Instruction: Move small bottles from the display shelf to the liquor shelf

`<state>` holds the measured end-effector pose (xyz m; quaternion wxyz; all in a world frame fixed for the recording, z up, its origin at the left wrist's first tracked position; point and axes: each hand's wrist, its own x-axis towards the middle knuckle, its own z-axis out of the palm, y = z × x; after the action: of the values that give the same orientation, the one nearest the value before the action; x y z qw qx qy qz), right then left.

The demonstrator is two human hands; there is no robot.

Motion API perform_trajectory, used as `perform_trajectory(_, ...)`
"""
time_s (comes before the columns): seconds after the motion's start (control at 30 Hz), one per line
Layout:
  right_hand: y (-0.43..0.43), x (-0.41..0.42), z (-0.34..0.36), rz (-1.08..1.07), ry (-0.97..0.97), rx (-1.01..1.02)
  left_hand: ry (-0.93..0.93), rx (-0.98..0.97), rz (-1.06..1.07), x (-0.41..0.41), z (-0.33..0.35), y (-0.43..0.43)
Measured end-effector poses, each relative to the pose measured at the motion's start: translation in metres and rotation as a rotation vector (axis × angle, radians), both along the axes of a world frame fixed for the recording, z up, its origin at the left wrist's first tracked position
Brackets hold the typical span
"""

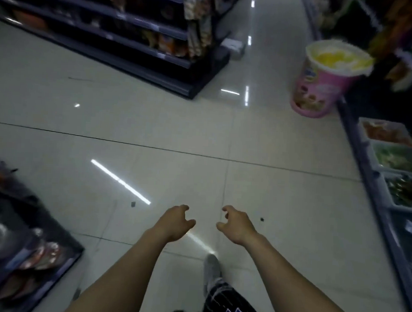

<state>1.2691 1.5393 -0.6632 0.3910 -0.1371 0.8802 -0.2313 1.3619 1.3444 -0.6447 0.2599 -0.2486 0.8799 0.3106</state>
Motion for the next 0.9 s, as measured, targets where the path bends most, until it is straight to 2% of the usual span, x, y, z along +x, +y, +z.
perform_trajectory(0.23,-0.224,-0.130,0.018,0.334,0.019,0.033,-0.029,-0.053,0.301,-0.061,0.024,-0.203)
perform_trajectory(0.43,-0.415,-0.212,0.001,0.490,0.042,0.099,-0.063,0.031,0.391,-0.117,0.005,-0.371)
perform_trajectory(0.57,-0.547,-0.271,0.017,0.457,0.079,0.091,0.026,0.055,0.474,-0.168,0.020,-0.502)
perform_trajectory(0.7,-0.667,-0.337,0.050,0.380,0.123,0.008,0.118,0.001,0.507,-0.234,0.052,-0.626)
perform_trajectory(0.9,-0.822,-0.436,0.087,0.317,0.185,-0.093,0.136,-0.011,0.449,-0.348,0.077,-0.784)
